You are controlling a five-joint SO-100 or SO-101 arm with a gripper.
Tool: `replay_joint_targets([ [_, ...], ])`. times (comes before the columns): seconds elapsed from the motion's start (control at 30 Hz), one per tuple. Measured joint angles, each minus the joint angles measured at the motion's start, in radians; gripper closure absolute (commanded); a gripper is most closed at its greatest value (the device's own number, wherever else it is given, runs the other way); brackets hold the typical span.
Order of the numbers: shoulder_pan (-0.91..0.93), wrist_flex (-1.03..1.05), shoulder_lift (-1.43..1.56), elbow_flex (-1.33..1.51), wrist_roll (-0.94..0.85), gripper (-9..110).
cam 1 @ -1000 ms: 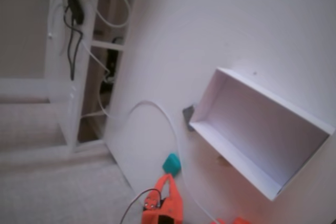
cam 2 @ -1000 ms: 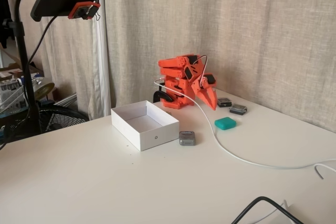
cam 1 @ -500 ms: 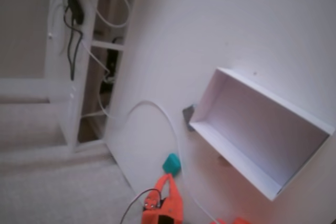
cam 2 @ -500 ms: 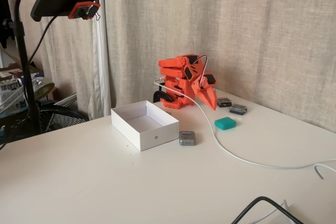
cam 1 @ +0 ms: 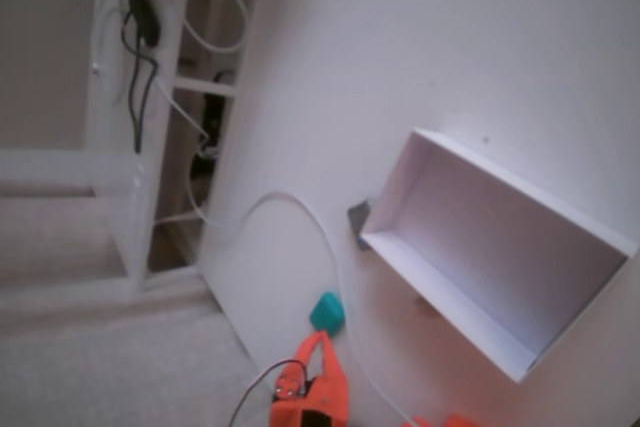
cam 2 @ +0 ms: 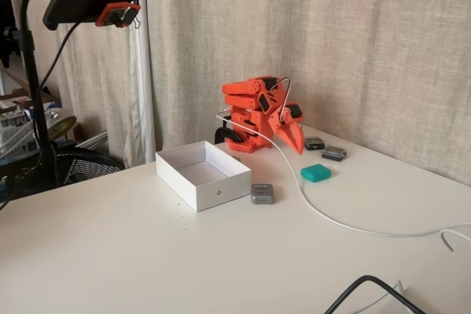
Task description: Grasp the green cube and put it in the bin.
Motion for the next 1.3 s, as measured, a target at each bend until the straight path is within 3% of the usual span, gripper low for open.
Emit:
replay_joint_targets([
  [0.37, 0.000, 0.000, 0.000, 0.000, 0.000, 110],
  [0.53, -0.002, -0.006, 0.000, 0.000, -0.032, 82],
  [0.63, -0.020, -0.069, -0.031, -0.029, -0.037, 77],
  [0.77, -0.063, -0.018, -0.216, -0.256, -0.038, 68],
  [1.13, -0.106, 0.710, -0.973, -1.433, -0.043, 64],
  [1.3, -0.107, 0.716, -1.221, -1.489, -0.061, 64],
])
